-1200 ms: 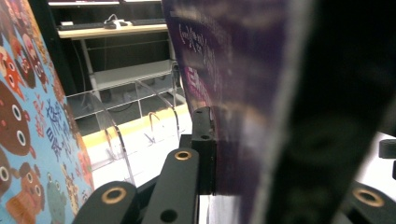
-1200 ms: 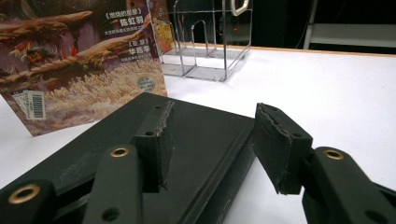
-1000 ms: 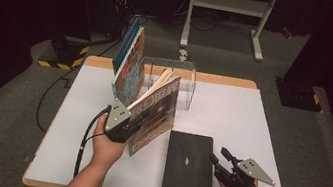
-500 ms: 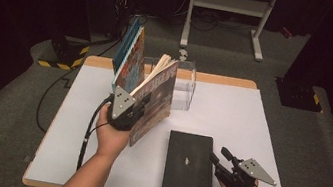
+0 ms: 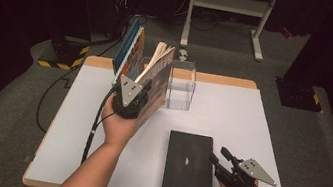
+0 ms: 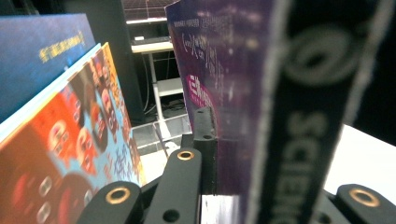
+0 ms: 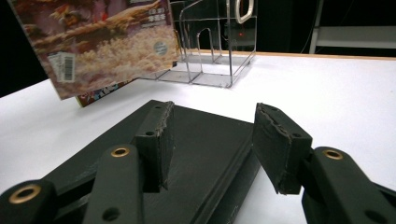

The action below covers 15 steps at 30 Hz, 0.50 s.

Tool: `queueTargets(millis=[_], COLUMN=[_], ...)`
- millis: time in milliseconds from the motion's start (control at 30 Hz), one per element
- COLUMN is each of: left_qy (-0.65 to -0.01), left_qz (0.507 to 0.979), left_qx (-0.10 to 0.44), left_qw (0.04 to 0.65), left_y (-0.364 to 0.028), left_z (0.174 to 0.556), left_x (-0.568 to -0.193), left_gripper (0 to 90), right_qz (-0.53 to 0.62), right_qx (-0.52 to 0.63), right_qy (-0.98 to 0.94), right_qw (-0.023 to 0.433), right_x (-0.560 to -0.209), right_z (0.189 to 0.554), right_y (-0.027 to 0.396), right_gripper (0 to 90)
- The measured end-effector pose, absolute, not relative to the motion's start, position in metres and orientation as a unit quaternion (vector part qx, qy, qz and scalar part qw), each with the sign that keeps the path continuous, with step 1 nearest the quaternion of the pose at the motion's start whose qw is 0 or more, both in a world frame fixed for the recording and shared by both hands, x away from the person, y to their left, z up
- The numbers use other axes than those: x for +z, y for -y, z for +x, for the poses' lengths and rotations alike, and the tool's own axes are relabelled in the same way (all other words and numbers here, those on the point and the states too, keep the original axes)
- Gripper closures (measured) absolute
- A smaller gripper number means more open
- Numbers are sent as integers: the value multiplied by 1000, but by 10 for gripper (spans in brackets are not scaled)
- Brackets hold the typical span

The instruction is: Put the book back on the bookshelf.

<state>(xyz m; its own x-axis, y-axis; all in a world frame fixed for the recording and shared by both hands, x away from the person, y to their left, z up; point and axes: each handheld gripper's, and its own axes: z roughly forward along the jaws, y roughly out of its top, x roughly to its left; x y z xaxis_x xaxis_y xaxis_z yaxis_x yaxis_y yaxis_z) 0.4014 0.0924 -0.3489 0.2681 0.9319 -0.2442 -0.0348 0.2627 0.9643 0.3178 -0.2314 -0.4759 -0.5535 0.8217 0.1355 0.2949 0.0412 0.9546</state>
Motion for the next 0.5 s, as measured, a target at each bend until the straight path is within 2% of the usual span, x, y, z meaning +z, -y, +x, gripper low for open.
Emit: queueTargets(millis=[500], left_qy=[-492], left_qz=[468], left_qx=[410], left_qw=[608], left_y=[-75], left_z=[456], left_x=[-349], left_gripper=[836], right_qz=[408], right_qx=[563], right_qy=[-679], right_qw=[235], right_x=[-475], right_z=[317], right_y=[233], right_gripper=[484])
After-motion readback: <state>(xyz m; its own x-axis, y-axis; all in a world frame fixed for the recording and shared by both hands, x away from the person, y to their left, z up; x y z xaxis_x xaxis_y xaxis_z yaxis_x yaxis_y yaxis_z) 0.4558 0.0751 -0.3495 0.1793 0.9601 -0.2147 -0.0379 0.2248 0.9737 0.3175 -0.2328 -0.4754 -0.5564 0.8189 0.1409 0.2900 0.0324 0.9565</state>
